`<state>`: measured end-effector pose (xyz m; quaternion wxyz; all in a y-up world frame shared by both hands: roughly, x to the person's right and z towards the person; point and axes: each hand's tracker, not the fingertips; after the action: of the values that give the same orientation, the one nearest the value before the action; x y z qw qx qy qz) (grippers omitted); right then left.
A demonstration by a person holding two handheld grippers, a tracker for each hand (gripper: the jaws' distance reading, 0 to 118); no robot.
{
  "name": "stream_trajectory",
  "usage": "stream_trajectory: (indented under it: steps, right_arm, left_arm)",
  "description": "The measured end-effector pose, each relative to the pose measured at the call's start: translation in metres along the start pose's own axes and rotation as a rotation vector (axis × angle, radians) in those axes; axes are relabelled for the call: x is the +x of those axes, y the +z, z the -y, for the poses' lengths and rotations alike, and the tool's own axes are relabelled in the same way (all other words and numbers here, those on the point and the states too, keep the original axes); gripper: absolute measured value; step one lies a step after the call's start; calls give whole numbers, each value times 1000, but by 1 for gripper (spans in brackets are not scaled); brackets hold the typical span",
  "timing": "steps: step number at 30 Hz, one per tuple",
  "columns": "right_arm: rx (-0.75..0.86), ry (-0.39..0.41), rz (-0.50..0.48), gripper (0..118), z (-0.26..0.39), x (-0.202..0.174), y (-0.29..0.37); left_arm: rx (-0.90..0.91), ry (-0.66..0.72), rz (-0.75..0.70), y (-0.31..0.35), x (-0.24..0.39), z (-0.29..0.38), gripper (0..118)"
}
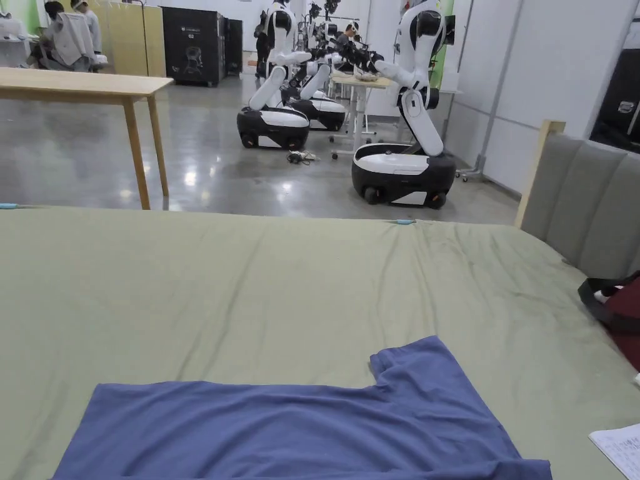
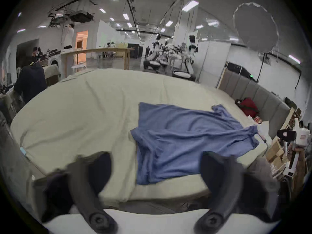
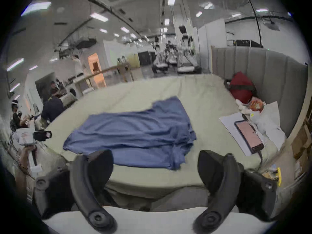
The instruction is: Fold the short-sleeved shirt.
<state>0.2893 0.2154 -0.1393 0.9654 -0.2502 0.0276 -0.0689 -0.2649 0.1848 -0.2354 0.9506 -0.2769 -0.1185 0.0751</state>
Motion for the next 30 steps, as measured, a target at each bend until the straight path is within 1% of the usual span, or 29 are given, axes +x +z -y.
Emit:
stream_trajectory:
  steps: [1, 2, 3, 4, 7, 11, 12, 15, 16, 17, 18, 19, 20, 21, 22, 23, 24, 25, 26, 27, 28, 30]
  right_arm:
    - [-1, 6, 13, 81, 2, -6, 2]
    - [10, 14, 19, 39, 4, -8, 2]
    - [23, 34, 37, 3, 6, -11, 0]
    - [63, 44, 85, 0, 8, -12, -2]
    - [9, 7, 28, 0, 4, -9, -6]
    - [34, 38, 63, 0, 0, -15, -5]
    - [34, 45, 64, 0, -2, -16, -5]
    - [37, 57, 44, 0, -8, -18, -2]
    - [37, 64, 42, 0, -9, -20, -1]
    - [32, 73, 40, 0, -10, -21, -1]
    - [30, 82, 41, 0, -10, -20, -3]
    - [30, 89, 45, 0, -11, -20, -3]
    - [29, 92, 44, 0, -12, -20, -4]
    - [26, 93, 44, 0, -13, -21, -5]
    - [23, 88, 43, 0, -12, -16, -6]
    - [19, 88, 41, 0, -13, -16, -8]
    - [13, 91, 41, 0, -13, -16, -10]
    - [5, 97, 45, 0, -14, -16, -13]
    - [-6, 106, 49, 0, -14, -17, -16]
    - [-12, 113, 54, 0, -14, -17, -18]
    - [-15, 116, 59, 0, -14, -18, -19]
    - [-23, 114, 55, 0, -15, -16, -20]
  left_arm:
    - [11, -1, -12, 5, 6, 2, 51]
    - [29, -13, -43, 7, 11, 5, 0]
    - [40, -21, -62, 9, 15, 7, 0]
    - [50, -19, -57, 9, 13, 11, 0]
    - [31, -17, -45, 8, 11, 5, 0]
    - [55, -41, -52, -4, 6, -30, 0]
    - [58, -38, -49, -16, -9, -33, 0]
    - [28, -41, -39, -59, -28, -71, 0]
    - [2, -50, -39, -77, -12, -85, 0]
    - [-36, -61, -45, -97, -11, -97, 0]
    - [-76, -62, -27, -118, -14, -107, 7]
    - [-124, -54, -13, -139, -19, -116, 19]
    - [-145, -51, -9, -164, -23, -128, 34]
    - [-179, -63, 2, -186, -27, -135, 45]
    - [-181, -61, -23, -207, -29, -139, 45]
    - [-212, -79, -39, -233, -34, -144, 100]
    - [-294, -116, -74, -247, -33, -142, 118]
    - [-294, -76, -71, -270, -32, -143, 116]
    - [-289, -123, -89, -291, -32, -145, 116]
    - [-339, -114, -143, -307, -34, -143, 116]
    - [-382, -102, -160, -316, -48, -151, 116]
    - [-367, -58, -147, -332, -56, -153, 116]
